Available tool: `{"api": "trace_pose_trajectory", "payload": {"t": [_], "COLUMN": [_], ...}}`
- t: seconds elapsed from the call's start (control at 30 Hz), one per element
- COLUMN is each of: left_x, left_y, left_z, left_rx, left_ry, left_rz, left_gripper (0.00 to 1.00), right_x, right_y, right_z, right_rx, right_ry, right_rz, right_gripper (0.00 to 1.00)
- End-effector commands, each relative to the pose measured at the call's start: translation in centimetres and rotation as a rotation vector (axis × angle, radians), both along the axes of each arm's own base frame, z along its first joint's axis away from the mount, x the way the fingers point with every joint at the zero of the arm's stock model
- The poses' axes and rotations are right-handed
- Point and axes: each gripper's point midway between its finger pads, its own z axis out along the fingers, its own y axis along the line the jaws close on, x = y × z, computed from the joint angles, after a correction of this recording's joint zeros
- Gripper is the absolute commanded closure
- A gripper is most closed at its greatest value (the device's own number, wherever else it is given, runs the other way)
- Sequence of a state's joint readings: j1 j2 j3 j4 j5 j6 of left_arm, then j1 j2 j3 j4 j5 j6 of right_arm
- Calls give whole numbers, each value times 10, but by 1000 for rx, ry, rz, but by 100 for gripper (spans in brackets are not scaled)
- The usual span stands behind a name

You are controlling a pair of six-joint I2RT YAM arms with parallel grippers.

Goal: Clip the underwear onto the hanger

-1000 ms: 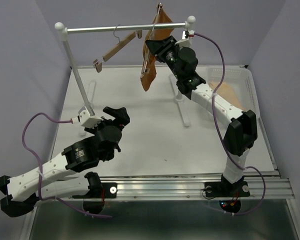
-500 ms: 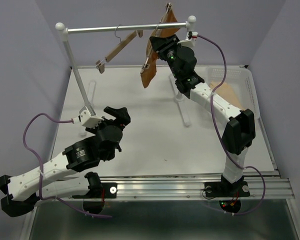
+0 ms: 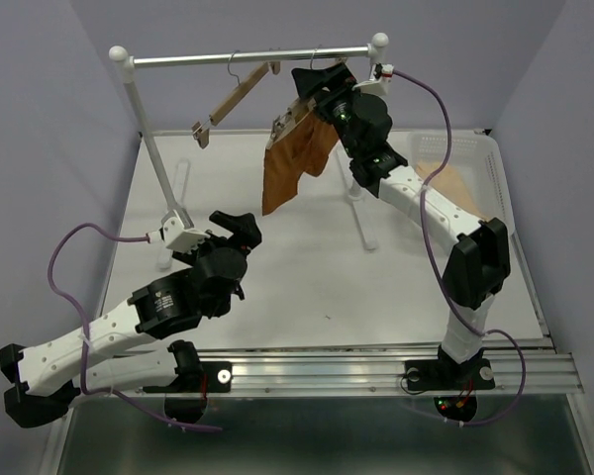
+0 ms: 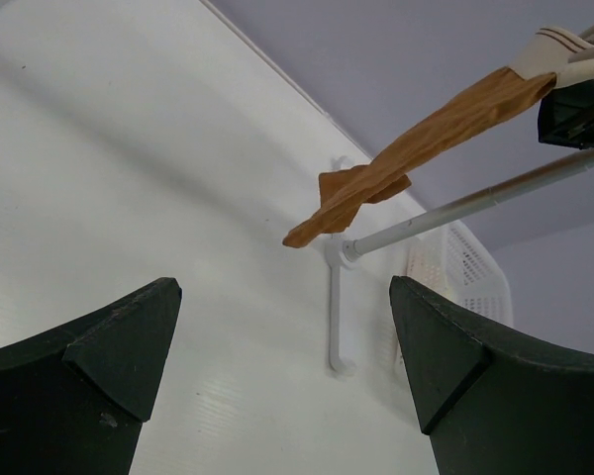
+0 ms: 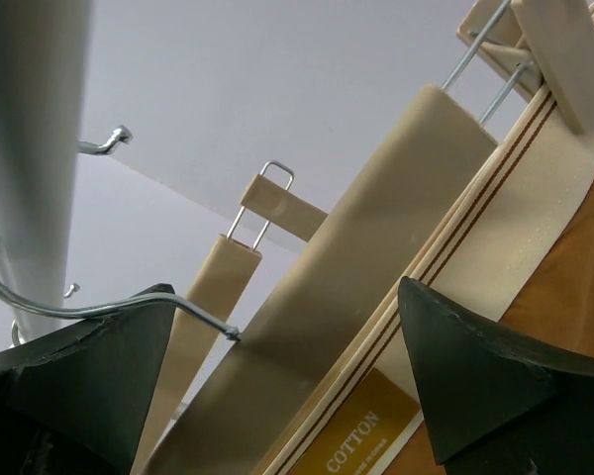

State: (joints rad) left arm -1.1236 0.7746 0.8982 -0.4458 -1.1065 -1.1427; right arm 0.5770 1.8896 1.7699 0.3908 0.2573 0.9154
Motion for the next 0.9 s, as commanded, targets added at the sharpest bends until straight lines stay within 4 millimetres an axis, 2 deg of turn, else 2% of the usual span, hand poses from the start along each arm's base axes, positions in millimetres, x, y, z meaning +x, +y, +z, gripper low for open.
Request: {"api": "trace_pose_trajectory", "payload": {"t": [0.0,0.07,0.1,0.17,0.27,0.3,0.33,0.4,0.5,0.6,0.63,0.67,0.7,0.73,0.77,0.8,0.83,0.87], "left_x": [2,2,2,0,-3,-4,-6,-7,-8,-7,-7,-6,-5,-5,-5,-4,-4,-5], "left_y": [7,8,8,10,12,12,10,6,-3,-17,-20,-23,-25,-28,-30,-30,-30,-29], "left_z": [13,12,11,9,6,6,5,6,-1,-10,-13,-15,-17,-24,-26,-32,-34,-41], "left_rx": [-22,-14,-14,-16,-33,-42,-48,-67,-61,-17,-6,-1,7,19,17,16,7,12], "left_ry": [-29,-24,-21,-10,0,-1,-2,-5,19,65,79,88,97,124,132,151,157,169], "left_rz": [42,40,41,40,29,22,-1,-31,-70,-112,-120,-123,-126,-135,-141,-146,-149,-153], "left_gripper": [1,1,1,1,1,1,1,1,1,1,1,1,1,1,1,1,1,1], "right_x": [-32,-42,-50,-55,-69,-71,-82,-99,-112,-128,-131,-142,-147,-158,-158,-167,-173,-178], "right_y": [-17,-12,-15,-15,-29,-33,-47,-63,-87,-117,-128,-138,-146,-159,-162,-171,-177,-182], "right_z": [55,53,61,45,37,19,27,19,12,-15,-41,-40,-47,-63,-69,-81,-94,-117], "right_rx": [-7,-76,-95,-186,-274,-299,-308,-337,-377,-464,-512,-512,-525,-546,-556,-563,-585,-611], "right_ry": [-124,-140,-149,-105,-85,-45,-50,-32,7,106,173,173,189,231,258,284,320,364], "right_rz": [15,56,62,73,53,45,12,-10,-74,-147,-179,-196,-211,-235,-249,-260,-265,-268], "right_gripper": [0,0,0,0,0,0,0,0,0,0,0,0,0,0,0,0,0,0]}}
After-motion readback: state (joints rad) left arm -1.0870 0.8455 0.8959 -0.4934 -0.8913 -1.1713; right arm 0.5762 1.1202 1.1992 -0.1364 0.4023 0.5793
